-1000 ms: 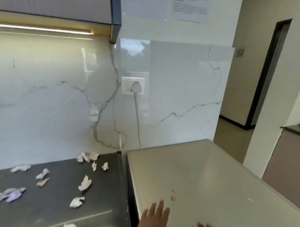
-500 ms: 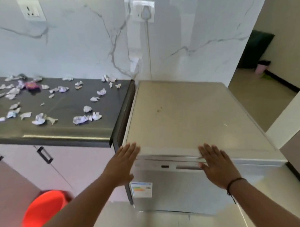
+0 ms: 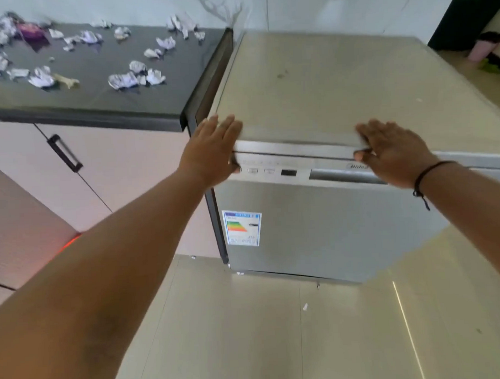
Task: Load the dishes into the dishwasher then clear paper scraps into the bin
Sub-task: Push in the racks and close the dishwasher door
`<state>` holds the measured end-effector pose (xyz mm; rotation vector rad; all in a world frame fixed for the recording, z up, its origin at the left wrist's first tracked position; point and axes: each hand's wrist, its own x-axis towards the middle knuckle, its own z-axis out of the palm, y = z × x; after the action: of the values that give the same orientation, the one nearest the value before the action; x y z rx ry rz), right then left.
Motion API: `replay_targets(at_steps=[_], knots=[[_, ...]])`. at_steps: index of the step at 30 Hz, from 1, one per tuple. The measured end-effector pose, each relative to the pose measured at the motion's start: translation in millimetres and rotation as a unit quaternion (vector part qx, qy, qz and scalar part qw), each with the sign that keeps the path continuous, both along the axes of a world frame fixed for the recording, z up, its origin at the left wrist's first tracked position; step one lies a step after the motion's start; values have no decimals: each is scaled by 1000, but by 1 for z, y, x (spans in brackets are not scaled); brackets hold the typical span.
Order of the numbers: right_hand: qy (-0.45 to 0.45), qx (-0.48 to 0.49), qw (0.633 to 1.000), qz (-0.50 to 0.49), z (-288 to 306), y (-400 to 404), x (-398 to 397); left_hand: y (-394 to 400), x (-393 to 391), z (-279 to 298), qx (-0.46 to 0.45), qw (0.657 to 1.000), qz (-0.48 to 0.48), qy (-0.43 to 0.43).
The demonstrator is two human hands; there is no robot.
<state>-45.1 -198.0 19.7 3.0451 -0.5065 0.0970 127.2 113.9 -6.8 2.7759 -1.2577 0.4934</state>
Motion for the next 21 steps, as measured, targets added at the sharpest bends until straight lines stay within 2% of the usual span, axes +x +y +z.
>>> replay_targets(at_steps=[4,11,13,16,21], knots=[[-16,-1,1000,-8,-6,2,-2,1,-2,-5,-20,999,-6,-37],[-52,0,999,-11,-9,2,-2,5,2,-5,-3,995,-34,-94],[-51,-6,999,-9,-9,3,-2,3,0,-1,-2,998,-22,-67],[-53,-2,998,-16,-10,4,-3,-8,1,13,14,999,24,25],[-60,0,998,-20,-9,5,-3,-25,17,35,70,984,68,148]])
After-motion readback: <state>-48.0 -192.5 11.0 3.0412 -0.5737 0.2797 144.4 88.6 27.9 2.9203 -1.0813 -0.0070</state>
